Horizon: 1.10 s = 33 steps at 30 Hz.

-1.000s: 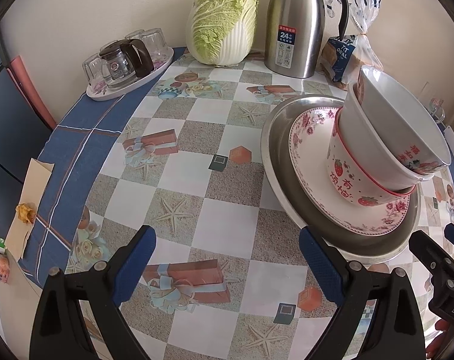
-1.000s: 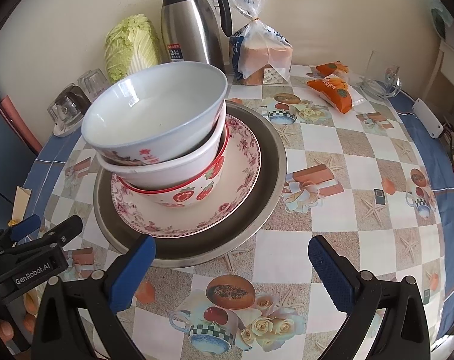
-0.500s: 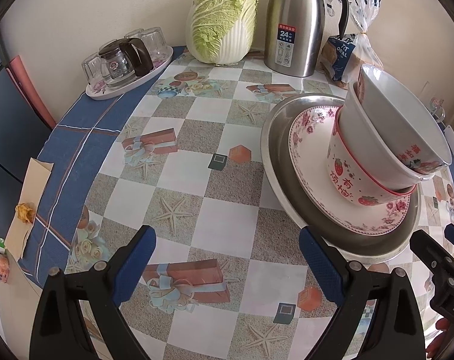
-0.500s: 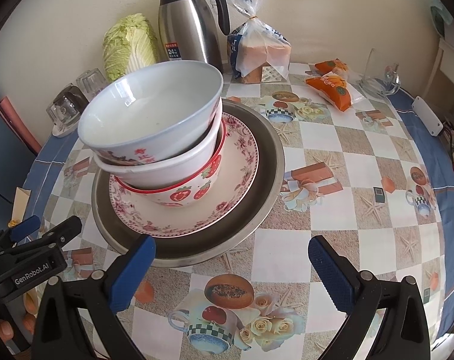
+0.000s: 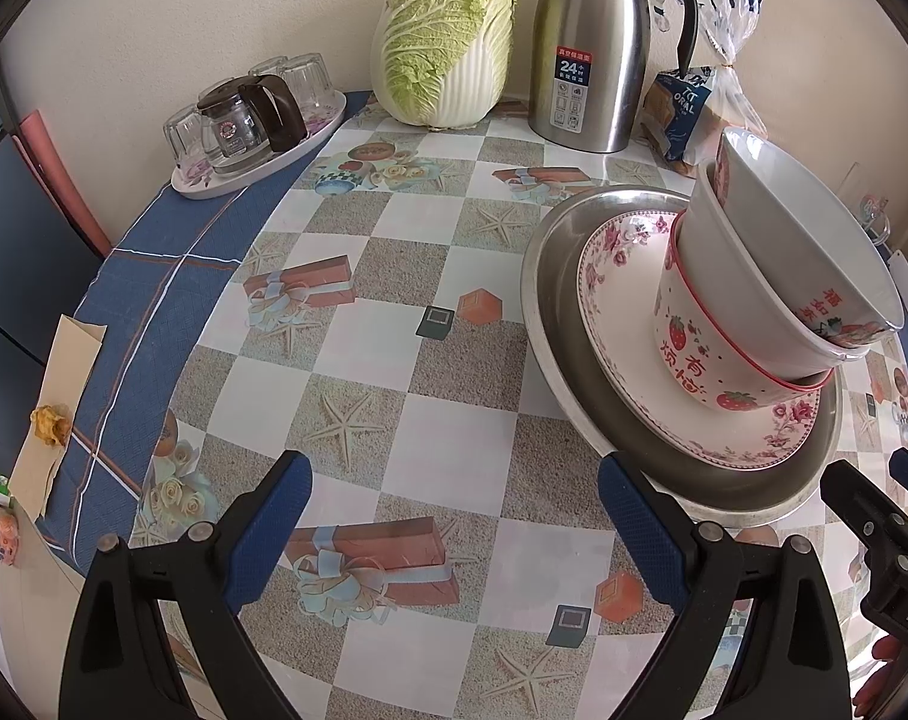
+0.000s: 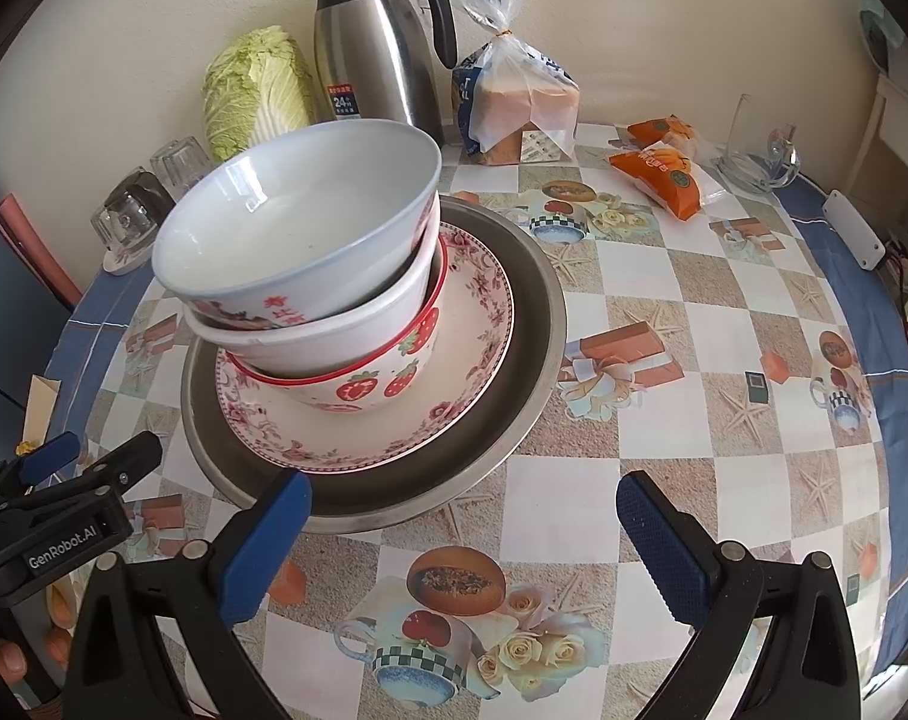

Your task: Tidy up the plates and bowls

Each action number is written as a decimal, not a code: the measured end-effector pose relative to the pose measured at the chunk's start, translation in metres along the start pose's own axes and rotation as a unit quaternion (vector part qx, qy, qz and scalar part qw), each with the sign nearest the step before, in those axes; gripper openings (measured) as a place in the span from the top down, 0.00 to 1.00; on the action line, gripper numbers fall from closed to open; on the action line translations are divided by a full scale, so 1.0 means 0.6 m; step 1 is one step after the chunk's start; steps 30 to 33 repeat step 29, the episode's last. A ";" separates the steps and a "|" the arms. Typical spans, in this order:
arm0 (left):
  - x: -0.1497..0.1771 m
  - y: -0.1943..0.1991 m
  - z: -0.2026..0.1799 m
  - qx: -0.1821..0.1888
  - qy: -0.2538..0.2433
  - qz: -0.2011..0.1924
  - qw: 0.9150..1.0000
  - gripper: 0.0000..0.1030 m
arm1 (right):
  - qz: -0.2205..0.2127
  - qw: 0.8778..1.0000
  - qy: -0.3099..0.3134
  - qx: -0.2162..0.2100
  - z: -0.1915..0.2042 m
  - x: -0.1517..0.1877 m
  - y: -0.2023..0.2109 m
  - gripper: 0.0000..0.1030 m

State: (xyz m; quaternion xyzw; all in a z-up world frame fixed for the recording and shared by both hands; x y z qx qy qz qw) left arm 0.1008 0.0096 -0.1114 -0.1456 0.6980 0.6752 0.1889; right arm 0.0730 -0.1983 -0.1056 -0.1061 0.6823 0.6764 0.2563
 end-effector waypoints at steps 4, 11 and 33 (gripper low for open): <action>0.000 0.000 0.000 0.000 0.000 0.000 1.000 0.06 | 0.000 1.000 0.000 0.000 0.000 -0.001 0.000 0.00; -0.001 0.001 0.000 0.000 0.000 0.000 1.000 0.06 | 0.001 1.000 0.000 0.001 -0.002 0.002 -0.001 0.00; -0.005 0.013 -0.004 0.003 -0.008 -0.025 1.000 0.06 | 0.003 1.000 0.000 0.001 -0.003 0.004 -0.003 0.00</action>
Point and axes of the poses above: each gripper's, at about its wrist camera, not at the fingertips, and y roughly against the way its jaws point, z to its left, x to its underside, the point moved 9 cm from there along -y, roughly the way its jaws point, and after that the axes turned 5 degrees about x, right-handed, at the moved point
